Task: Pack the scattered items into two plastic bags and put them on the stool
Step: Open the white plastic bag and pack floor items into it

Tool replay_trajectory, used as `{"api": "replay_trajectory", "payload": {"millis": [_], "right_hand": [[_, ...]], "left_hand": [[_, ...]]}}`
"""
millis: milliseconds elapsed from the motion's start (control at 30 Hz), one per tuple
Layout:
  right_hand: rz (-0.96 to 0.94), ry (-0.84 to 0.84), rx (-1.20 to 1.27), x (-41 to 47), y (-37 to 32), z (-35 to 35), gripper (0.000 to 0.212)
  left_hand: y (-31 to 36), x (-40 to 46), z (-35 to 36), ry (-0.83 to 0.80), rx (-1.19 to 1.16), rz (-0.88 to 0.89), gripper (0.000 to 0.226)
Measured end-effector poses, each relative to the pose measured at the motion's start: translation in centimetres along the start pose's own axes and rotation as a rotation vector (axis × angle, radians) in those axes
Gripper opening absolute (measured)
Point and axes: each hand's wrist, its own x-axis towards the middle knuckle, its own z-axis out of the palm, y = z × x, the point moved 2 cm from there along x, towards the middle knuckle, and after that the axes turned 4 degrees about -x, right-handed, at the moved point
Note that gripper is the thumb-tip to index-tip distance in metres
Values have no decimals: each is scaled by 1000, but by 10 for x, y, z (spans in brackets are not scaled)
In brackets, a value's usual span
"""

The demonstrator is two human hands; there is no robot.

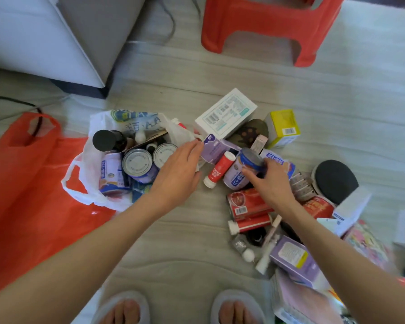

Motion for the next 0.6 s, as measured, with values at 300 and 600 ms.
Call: {"api": "replay_trajectory", "payload": {"millis": [300,600], "right_hand": [[97,15,239,13,-4,14,48],[93,25,294,6,-5,8,60]], "left_hand": [[11,54,23,-25,-171,-193,54],[17,52,25,74,-377,-183,34]]}}
